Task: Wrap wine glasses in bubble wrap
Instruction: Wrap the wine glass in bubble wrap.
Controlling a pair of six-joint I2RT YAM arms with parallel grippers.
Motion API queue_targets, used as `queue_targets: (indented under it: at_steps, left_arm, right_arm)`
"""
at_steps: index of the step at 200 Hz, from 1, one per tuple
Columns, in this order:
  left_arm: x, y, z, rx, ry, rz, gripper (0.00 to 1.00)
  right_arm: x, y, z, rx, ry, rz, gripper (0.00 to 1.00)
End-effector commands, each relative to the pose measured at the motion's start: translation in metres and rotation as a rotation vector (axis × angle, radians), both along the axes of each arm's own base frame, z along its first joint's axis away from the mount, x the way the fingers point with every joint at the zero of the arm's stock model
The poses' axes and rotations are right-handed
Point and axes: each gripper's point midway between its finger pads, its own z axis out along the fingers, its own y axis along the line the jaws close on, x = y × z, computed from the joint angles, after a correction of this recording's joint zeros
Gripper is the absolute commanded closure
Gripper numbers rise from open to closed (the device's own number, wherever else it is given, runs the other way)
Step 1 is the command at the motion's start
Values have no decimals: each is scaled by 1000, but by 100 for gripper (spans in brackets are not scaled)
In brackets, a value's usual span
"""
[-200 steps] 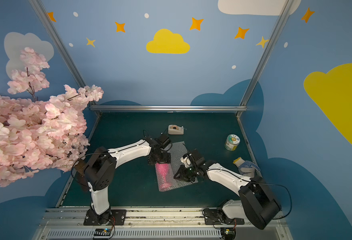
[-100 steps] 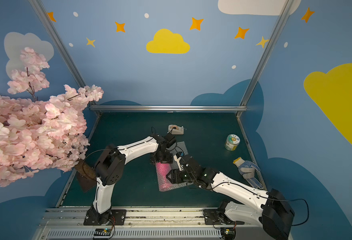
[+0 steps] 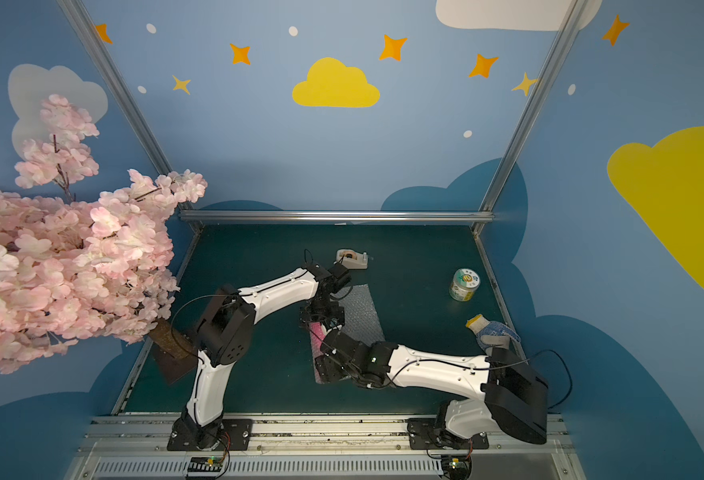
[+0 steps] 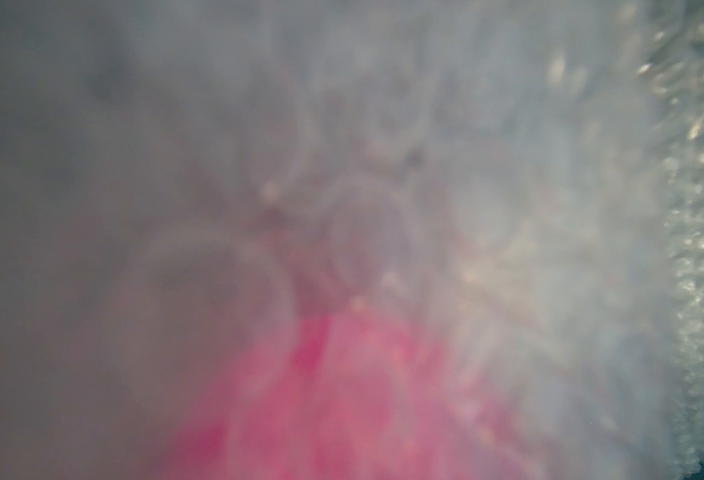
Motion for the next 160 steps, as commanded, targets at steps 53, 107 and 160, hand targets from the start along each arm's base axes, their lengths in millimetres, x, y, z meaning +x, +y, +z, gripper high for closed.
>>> queue_targets:
  at_steps: [53, 107, 160]
  left_arm:
    - [11, 1, 9, -52, 20, 23, 5]
    - [25, -5, 41, -238, -22, 42, 0]
    - [29, -6, 59, -396, -20, 47, 0]
  right_arm:
    - [1, 6, -25, -112, 52, -27, 24]
    - [3, -6, -30, -72, 85, -67, 32]
    - [8, -13, -32, -9, 130, -82, 35]
